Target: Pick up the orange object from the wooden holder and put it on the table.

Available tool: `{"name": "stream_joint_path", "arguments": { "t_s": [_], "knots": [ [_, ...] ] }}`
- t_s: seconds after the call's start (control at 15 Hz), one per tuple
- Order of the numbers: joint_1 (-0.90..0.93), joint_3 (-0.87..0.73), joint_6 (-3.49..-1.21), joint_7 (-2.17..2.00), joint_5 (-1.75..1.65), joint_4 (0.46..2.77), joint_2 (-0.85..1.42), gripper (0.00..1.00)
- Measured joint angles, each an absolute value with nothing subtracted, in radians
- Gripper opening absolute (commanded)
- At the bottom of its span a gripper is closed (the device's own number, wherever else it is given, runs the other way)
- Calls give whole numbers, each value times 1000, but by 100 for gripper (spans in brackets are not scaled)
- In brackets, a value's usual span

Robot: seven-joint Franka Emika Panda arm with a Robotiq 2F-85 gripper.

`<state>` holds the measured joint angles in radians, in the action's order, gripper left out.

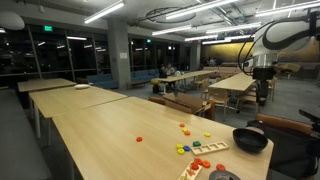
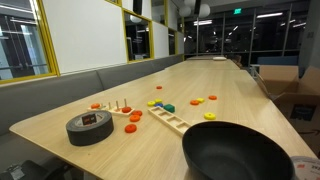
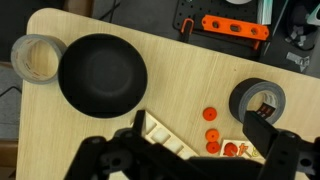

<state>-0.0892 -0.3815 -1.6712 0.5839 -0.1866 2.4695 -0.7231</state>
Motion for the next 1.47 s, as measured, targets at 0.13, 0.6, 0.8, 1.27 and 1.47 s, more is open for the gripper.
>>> {"name": "stream_joint_path", "arguments": {
  "t_s": [0.13, 0.6, 0.8, 1.27, 1.47],
  "knots": [
    [-89, -381, -1671, 583, -187, 2476, -720, 100],
    [-94, -335, -1691, 552, -193, 2486, -726, 100],
    [-102, -307, -1707, 510, -228, 2489, -740, 100],
    [-93, -213, -1871, 354, -236, 2581, -710, 100],
    [-75, -162, -1990, 267, -231, 2630, -649, 100]
  ]
}}
